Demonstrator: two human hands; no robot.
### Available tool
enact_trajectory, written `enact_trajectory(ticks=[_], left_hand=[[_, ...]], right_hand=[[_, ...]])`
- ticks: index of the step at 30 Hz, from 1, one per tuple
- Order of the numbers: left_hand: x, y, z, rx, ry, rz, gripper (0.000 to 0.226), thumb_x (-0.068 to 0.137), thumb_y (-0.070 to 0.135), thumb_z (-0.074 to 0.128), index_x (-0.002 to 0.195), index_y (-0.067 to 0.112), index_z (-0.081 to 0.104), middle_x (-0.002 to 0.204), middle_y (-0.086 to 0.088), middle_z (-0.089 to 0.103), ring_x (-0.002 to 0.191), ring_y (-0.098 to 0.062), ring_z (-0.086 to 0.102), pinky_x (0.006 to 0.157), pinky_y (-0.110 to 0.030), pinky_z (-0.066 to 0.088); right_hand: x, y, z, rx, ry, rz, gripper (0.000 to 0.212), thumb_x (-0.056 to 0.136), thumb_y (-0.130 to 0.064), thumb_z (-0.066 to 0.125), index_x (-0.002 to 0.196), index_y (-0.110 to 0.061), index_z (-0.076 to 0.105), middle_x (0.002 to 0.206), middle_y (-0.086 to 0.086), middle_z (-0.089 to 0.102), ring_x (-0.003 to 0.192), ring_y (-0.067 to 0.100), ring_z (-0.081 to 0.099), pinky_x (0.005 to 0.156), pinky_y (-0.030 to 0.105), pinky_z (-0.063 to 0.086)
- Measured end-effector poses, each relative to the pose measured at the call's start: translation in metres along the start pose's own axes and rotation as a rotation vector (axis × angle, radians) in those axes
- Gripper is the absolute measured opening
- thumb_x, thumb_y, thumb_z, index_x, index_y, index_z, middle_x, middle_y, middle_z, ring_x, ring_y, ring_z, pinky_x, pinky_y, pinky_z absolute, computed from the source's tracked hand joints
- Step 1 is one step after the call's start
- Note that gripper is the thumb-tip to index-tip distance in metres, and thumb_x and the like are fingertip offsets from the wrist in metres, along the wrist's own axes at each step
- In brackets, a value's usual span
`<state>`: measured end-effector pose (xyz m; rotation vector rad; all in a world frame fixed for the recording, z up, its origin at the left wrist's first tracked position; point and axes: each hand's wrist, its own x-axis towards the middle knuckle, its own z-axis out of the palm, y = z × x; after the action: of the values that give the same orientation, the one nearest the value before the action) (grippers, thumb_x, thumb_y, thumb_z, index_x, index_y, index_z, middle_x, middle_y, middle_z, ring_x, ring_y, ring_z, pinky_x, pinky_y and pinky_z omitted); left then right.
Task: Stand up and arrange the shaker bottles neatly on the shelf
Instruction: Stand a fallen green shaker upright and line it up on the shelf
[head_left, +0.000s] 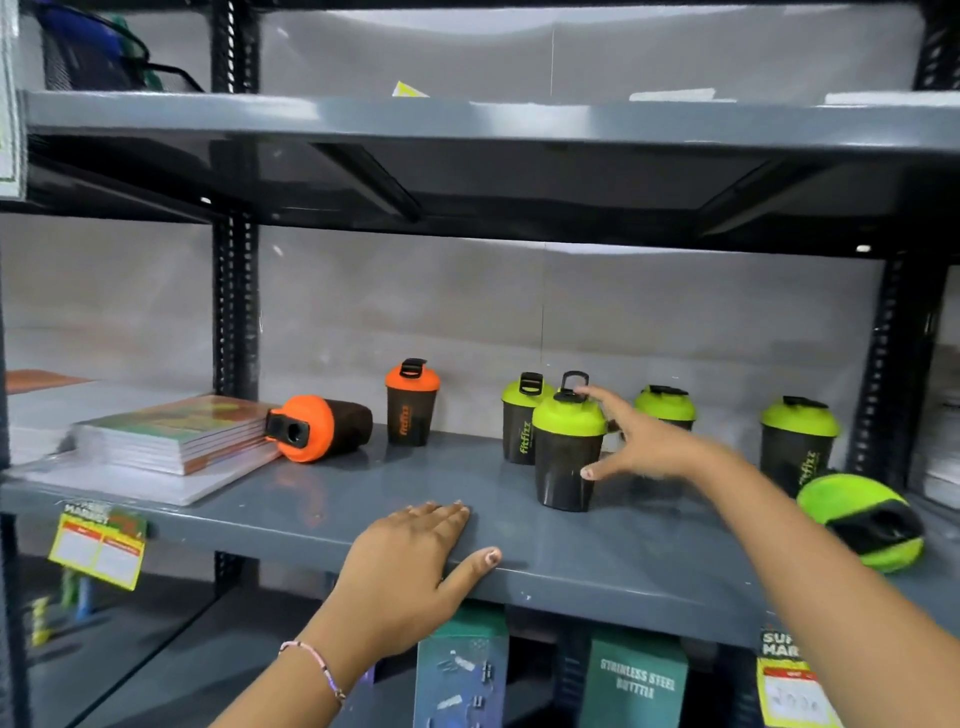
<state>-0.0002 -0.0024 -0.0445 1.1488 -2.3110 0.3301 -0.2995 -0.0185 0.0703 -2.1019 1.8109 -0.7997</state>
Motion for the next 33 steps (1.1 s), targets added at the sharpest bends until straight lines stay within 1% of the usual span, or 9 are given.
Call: enact_trajectory(ticks=[2, 4, 10, 15, 19, 21, 25, 28, 33], left_hand=[[-0.004, 0.001, 0.004, -0.001, -0.007, -0.001, 0.088, 0.083, 0.078, 0.004, 0.145, 0.025, 0.037, 0.149, 0.008, 0.043, 0.138, -0.014, 0.035, 0.114, -0.029, 0.024], [-0.009, 0.001, 0.008, 0.011, -0.009, -0.003, 0.090, 0.082, 0.080, 0.001, 0.146, 0.026, 0.036, 0.149, 0.009, 0.041, 0.139, -0.013, 0.034, 0.114, -0.029, 0.022], [-0.009, 0.000, 0.007, 0.004, -0.015, 0.005, 0.092, 0.080, 0.081, -0.001, 0.147, 0.027, 0.033, 0.150, 0.010, 0.039, 0.139, -0.012, 0.032, 0.115, -0.028, 0.021], [-0.008, 0.004, 0.006, -0.017, -0.008, 0.011, 0.092, 0.080, 0.081, -0.002, 0.146, 0.028, 0.035, 0.150, 0.011, 0.040, 0.139, -0.011, 0.032, 0.115, -0.028, 0.023], [-0.008, 0.004, 0.003, -0.016, -0.001, 0.011, 0.089, 0.083, 0.081, 0.003, 0.145, 0.028, 0.037, 0.149, 0.011, 0.042, 0.138, -0.012, 0.035, 0.114, -0.029, 0.025], [-0.005, 0.002, 0.001, -0.006, 0.011, 0.003, 0.088, 0.083, 0.080, 0.003, 0.145, 0.028, 0.037, 0.148, 0.010, 0.043, 0.138, -0.012, 0.035, 0.113, -0.029, 0.025], [0.001, 0.000, 0.000, -0.017, 0.035, -0.010, 0.088, 0.083, 0.080, 0.003, 0.144, 0.027, 0.039, 0.147, 0.009, 0.045, 0.137, -0.013, 0.037, 0.113, -0.030, 0.026], [0.000, 0.005, 0.003, -0.024, 0.024, -0.005, 0.087, 0.083, 0.080, 0.003, 0.145, 0.028, 0.036, 0.149, 0.011, 0.042, 0.138, -0.011, 0.034, 0.114, -0.029, 0.024], [-0.005, 0.007, 0.008, -0.031, 0.017, -0.009, 0.089, 0.083, 0.081, 0.003, 0.143, 0.027, 0.040, 0.146, 0.010, 0.046, 0.137, -0.013, 0.038, 0.112, -0.029, 0.027]], right_hand=[[-0.003, -0.008, -0.023, -0.320, -0.115, 0.096, 0.107, 0.072, -0.031, 0.084, 0.148, -0.055, 0.012, 0.154, 0.003, 0.034, 0.136, 0.027, 0.043, 0.111, 0.042, 0.036], [-0.006, -0.025, -0.039, -0.467, -0.201, 0.105, 0.098, 0.082, -0.026, 0.076, 0.149, -0.056, 0.011, 0.156, 0.002, 0.026, 0.138, 0.028, 0.040, 0.113, 0.043, 0.033], [0.013, -0.058, -0.056, -0.501, -0.181, -0.078, 0.048, 0.092, -0.017, 0.067, 0.131, -0.044, 0.058, 0.147, -0.010, 0.048, 0.139, 0.016, 0.039, 0.115, 0.038, 0.029], [0.026, -0.069, -0.056, -0.528, -0.190, -0.062, 0.031, 0.087, -0.017, 0.073, 0.116, -0.027, 0.072, 0.137, -0.006, 0.058, 0.134, 0.018, 0.045, 0.112, 0.041, 0.031], [0.024, -0.082, -0.056, -0.490, -0.199, 0.005, 0.028, 0.084, -0.026, 0.076, 0.110, -0.015, 0.074, 0.110, -0.005, 0.072, 0.106, 0.016, 0.064, 0.093, 0.029, 0.048], [0.027, -0.091, -0.056, -0.483, -0.166, 0.024, 0.027, 0.083, -0.029, 0.077, 0.102, -0.010, 0.076, 0.093, -0.006, 0.073, 0.096, 0.017, 0.067, 0.091, 0.032, 0.052], [0.042, -0.097, -0.054, -0.532, -0.101, 0.120, 0.036, 0.082, -0.031, 0.077, 0.101, -0.001, 0.072, 0.103, 0.014, 0.074, 0.084, 0.022, 0.066, 0.072, 0.033, 0.060], [0.045, -0.091, -0.051, -0.551, -0.085, 0.225, 0.038, 0.082, -0.027, 0.077, 0.107, 0.000, 0.069, 0.100, 0.014, 0.068, 0.078, 0.025, 0.064, 0.054, 0.030, 0.059], [0.049, -0.088, -0.044, -0.478, -0.084, 0.403, 0.032, 0.084, -0.026, 0.076, 0.089, -0.001, 0.057, 0.081, 0.015, 0.055, 0.050, 0.026, 0.061, 0.064, 0.036, 0.060]])
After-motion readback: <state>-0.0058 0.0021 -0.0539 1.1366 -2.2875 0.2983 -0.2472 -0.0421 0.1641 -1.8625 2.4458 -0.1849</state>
